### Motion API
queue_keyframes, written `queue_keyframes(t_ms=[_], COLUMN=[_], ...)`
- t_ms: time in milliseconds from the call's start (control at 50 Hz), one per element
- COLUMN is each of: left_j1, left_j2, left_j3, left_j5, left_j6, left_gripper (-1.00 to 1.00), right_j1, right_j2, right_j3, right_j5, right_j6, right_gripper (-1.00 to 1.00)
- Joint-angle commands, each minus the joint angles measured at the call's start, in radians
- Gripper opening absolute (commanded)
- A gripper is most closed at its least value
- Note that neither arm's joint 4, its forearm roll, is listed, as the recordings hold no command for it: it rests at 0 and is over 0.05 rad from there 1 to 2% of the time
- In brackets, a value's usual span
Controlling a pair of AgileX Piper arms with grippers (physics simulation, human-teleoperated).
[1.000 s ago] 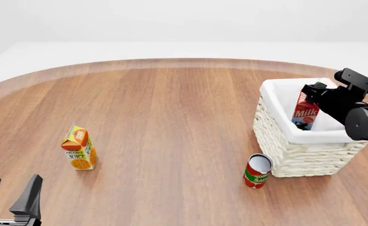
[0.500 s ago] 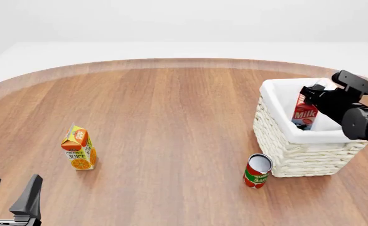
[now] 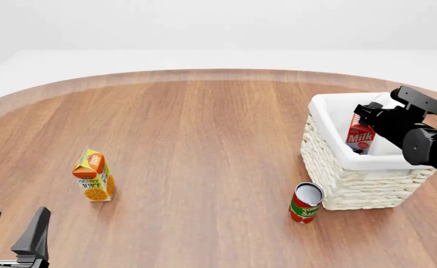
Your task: Pick the milk and place it in the basket.
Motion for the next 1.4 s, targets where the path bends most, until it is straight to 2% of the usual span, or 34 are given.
queue_keyframes(t_ms=[20,760,780,1220,1400], left_j1=[0.0,0.0,0.0,0.0,0.0], left_j2=[0.0,0.0,0.0,0.0,0.0], left_j3=[0.0,0.0,0.0,0.0,0.0], left_j5=[0.0,0.0,0.0,0.0,0.0], left_j6=[0.0,0.0,0.0,0.0,0.0], left_gripper=[1.0,1.0,1.0,1.0,1.0], right_j1=[-0.001,-0.005,-0.007,-0.011,-0.008], right_j2=[0.004,0.042,0.042,0.015,-0.105], right_j3=[-0.021,-0.03,-0.029,-0.031,-0.005], right_j5=[-0.012,-0.028,-0.029,-0.026,-0.009], right_j6=[0.021,0.036,0.037,0.04,0.034], right_gripper=[-1.0,-1.0,1.0,1.0,1.0])
